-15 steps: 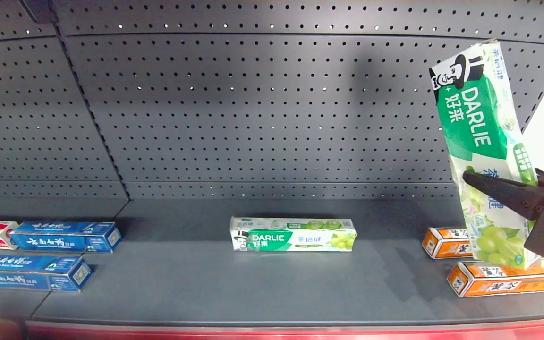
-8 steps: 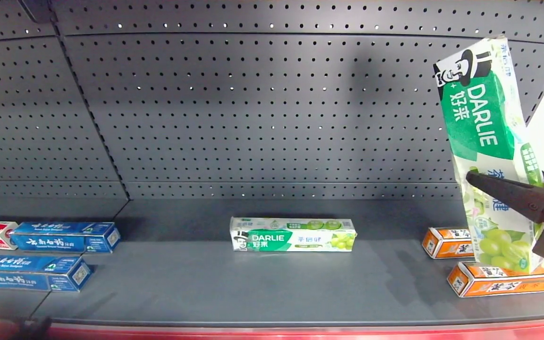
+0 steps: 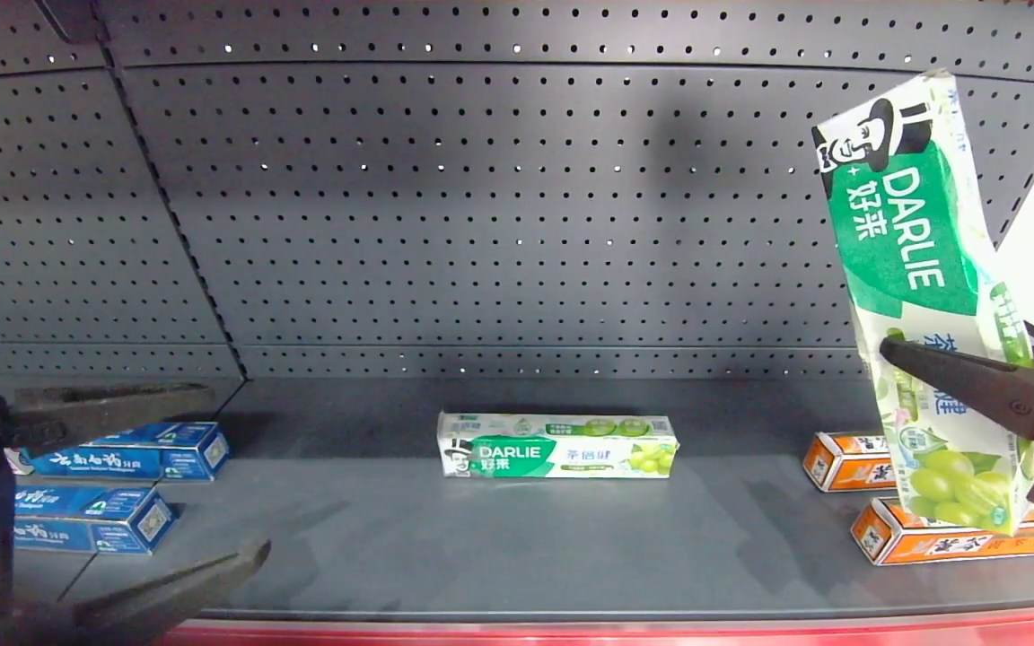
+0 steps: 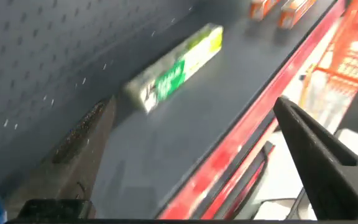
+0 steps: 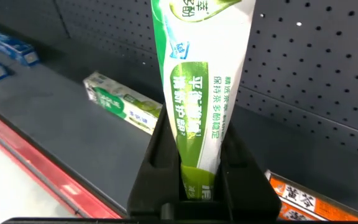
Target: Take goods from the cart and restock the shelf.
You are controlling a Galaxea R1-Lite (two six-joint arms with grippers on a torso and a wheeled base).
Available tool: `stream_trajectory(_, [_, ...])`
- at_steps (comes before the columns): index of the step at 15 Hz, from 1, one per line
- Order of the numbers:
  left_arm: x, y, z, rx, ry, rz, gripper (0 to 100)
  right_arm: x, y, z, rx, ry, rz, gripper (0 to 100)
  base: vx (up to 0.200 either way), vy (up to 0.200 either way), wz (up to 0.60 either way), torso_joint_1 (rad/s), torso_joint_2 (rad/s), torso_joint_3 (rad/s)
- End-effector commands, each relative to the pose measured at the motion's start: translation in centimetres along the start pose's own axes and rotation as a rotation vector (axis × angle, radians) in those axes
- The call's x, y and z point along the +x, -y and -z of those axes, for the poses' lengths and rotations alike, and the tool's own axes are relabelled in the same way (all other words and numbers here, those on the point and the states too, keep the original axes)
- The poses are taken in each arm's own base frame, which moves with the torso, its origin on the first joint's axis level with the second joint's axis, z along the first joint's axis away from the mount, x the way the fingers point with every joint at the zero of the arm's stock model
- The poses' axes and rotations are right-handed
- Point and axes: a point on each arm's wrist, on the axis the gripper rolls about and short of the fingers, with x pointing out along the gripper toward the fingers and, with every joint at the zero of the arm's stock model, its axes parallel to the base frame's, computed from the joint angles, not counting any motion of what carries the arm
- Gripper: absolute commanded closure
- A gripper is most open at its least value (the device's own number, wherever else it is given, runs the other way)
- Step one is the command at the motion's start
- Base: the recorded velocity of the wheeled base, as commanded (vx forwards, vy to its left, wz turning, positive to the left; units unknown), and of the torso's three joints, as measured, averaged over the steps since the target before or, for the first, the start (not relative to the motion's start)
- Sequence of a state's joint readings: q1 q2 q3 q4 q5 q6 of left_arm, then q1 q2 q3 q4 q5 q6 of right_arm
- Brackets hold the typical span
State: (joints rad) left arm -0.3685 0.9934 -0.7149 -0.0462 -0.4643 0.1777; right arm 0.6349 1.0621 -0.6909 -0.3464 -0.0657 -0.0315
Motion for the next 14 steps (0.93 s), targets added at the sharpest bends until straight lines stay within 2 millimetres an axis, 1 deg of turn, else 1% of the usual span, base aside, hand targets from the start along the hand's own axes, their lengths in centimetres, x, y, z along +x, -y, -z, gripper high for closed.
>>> stream_trajectory(1, [4.0, -3.1, -2.0, -0.038, -0.030, 0.080, 0, 0.0, 0.6, 0.0, 0.002, 0.000, 0.006, 100, 0.000, 0.000, 0.00, 0.000, 0.00, 0.000])
stream_trajectory(2, [5.2, -4.1, -2.2, -0.050, -0.034, 0.121, 0, 0.0, 0.9, 0.0, 0.010, 0.000, -0.002, 100, 0.000, 0.000, 0.00, 0.000, 0.00, 0.000])
stream_trajectory(3, [5.2, -4.1, -2.2, -0.050, -0.034, 0.121, 0, 0.0, 0.9, 0.0, 0.010, 0.000, -0.002, 100, 0.000, 0.000, 0.00, 0.000, 0.00, 0.000])
stream_trajectory(4, [7.3, -5.5, -2.7, -0.058, -0.040, 0.149, 0, 0.0, 1.0, 0.0, 0.034, 0.000, -0.008, 100, 0.000, 0.000, 0.00, 0.000, 0.00, 0.000])
stream_trajectory(5, [8.3, -6.1, -2.8, -0.052, -0.048, 0.152, 0, 0.0, 1.0, 0.0, 0.046, 0.000, -0.011, 100, 0.000, 0.000, 0.00, 0.000, 0.00, 0.000])
stream_trajectory(6, [9.7, -7.4, -2.5, -0.017, -0.066, 0.150, 0, 0.0, 1.0, 0.0, 0.050, 0.000, -0.012, 100, 0.000, 0.000, 0.00, 0.000, 0.00, 0.000])
stream_trajectory(8, [11.4, -9.7, -1.4, 0.044, -0.079, 0.201, 0, 0.0, 1.0, 0.0, 0.052, 0.000, -0.017, 100, 0.000, 0.000, 0.00, 0.000, 0.00, 0.000])
stream_trajectory(10, [12.1, -10.1, -1.0, 0.015, -0.108, 0.227, 0, 0.1, 1.0, 0.1, 0.052, -0.001, -0.021, 100, 0.000, 0.000, 0.00, 0.000, 0.00, 0.000])
stream_trajectory(11, [12.8, -10.3, -0.8, 0.002, -0.109, 0.305, 0, 0.0, 1.0, 0.0, 0.052, 0.000, -0.021, 100, 0.000, 0.000, 0.00, 0.000, 0.00, 0.000])
stream_trajectory(13, [14.7, -11.6, -0.5, 0.054, -0.103, 0.335, 0, 0.0, 1.0, 0.3, 0.052, -0.007, -0.022, 100, 0.000, 0.000, 0.00, 0.000, 0.00, 0.000])
stream_trajectory(14, [15.5, -12.2, -0.6, 0.071, -0.103, 0.336, 0, 0.1, 1.0, 0.3, 0.052, -0.010, -0.023, 100, 0.000, 0.000, 0.00, 0.000, 0.00, 0.000])
